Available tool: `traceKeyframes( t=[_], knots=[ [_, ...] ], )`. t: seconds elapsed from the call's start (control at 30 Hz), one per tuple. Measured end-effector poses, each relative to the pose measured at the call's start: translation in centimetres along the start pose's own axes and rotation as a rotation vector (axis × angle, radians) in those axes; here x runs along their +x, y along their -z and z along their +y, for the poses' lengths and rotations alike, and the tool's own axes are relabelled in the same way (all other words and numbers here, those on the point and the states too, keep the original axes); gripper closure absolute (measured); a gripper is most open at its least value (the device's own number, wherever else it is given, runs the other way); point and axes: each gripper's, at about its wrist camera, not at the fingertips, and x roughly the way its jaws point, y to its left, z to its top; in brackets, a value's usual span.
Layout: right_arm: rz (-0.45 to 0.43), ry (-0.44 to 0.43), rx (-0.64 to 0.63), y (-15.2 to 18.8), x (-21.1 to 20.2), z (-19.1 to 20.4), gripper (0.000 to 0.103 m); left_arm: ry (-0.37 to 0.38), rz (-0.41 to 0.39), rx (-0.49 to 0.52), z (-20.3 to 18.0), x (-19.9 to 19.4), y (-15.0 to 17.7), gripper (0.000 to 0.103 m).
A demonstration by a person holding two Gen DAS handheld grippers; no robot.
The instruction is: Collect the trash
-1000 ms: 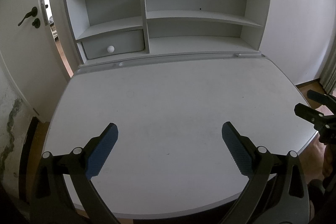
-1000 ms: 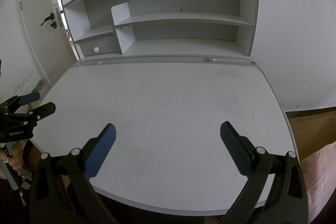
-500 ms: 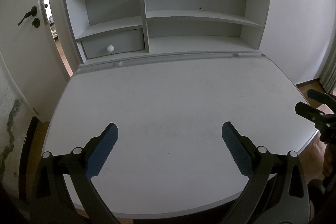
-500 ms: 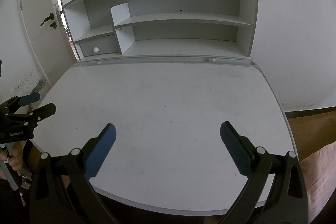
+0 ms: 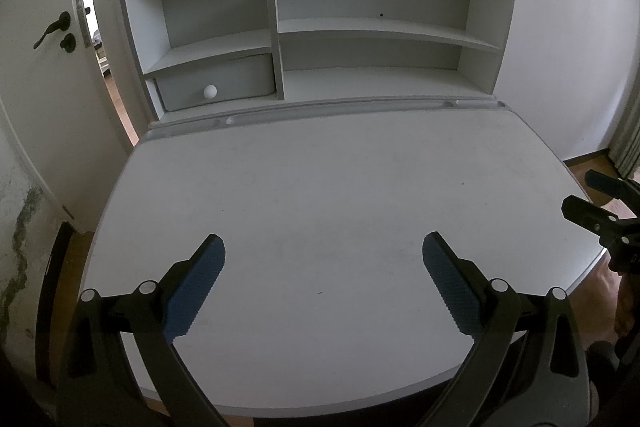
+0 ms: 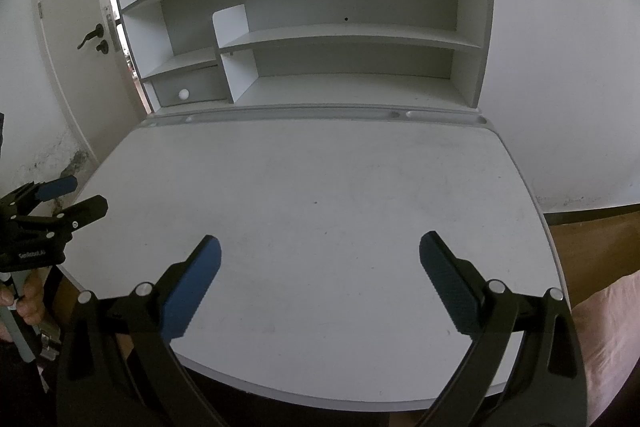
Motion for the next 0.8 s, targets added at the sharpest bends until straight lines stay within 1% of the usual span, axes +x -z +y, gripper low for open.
traceKeyframes(
  t=[0.53,0.8],
  knots=[
    [0.004,-0.004,-0.003,0.15,-0.01,-0.17,0.007,0.0,-0.001,-0.009,0.08,-0.08,0.04,0.007],
    [0.004,-0.003,-0.002,0.15,-0.02,-0.18,0.007,-0.005,-0.024,0.003,-0.02,-0.43,-0.05,0.007]
  ],
)
